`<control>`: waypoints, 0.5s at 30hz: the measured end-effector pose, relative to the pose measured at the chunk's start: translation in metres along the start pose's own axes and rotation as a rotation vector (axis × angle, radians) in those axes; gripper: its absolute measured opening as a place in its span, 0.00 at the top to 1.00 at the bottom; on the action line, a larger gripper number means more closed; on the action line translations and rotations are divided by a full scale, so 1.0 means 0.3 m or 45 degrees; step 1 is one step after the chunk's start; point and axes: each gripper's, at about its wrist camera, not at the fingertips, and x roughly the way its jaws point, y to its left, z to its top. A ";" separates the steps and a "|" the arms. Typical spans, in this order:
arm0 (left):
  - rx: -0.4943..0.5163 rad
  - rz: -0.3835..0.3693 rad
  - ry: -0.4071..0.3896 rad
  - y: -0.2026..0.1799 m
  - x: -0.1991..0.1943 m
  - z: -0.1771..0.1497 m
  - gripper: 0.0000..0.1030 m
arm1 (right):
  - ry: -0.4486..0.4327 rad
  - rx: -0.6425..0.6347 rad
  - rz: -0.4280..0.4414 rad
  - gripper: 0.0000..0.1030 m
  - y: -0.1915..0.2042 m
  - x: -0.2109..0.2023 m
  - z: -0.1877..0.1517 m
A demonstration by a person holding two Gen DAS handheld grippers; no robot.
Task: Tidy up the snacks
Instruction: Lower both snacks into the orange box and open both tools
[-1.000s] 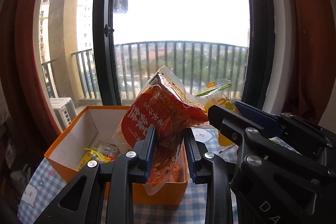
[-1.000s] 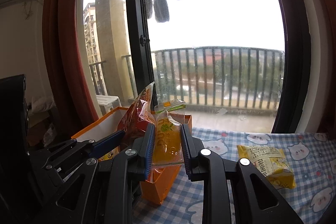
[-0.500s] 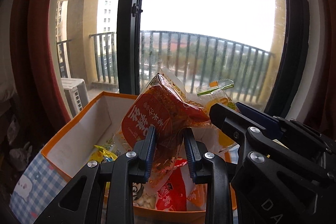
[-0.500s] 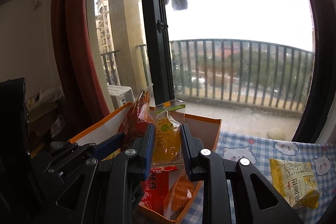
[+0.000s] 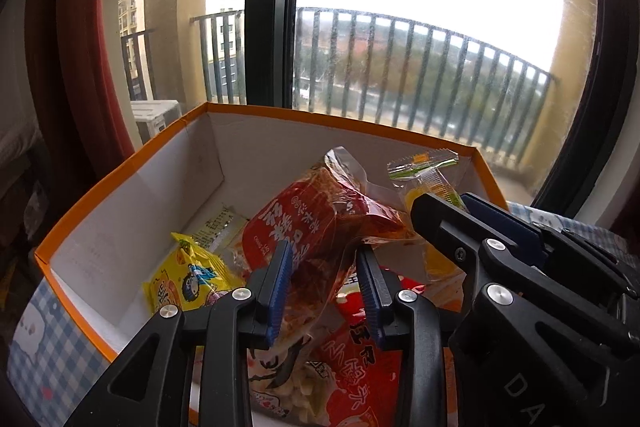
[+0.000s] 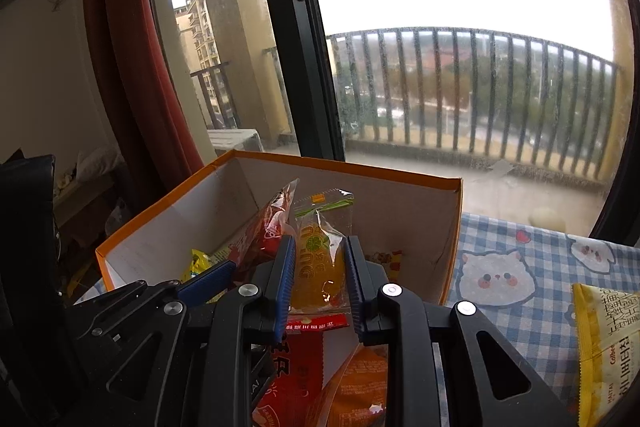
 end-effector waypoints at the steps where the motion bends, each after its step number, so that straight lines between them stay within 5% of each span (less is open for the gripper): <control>1: -0.022 0.008 -0.001 0.006 -0.002 -0.004 0.58 | 0.031 -0.005 -0.009 0.72 0.003 0.010 -0.001; 4: -0.019 0.009 -0.018 0.005 -0.014 -0.009 0.43 | 0.025 -0.043 -0.048 0.70 0.020 0.006 0.000; 9: -0.016 -0.062 -0.049 0.001 -0.041 -0.013 0.18 | 0.028 -0.015 -0.070 0.33 0.008 -0.004 0.000; 15: -0.013 -0.070 -0.059 0.000 -0.035 -0.019 0.16 | 0.033 0.005 -0.084 0.28 0.002 -0.006 -0.003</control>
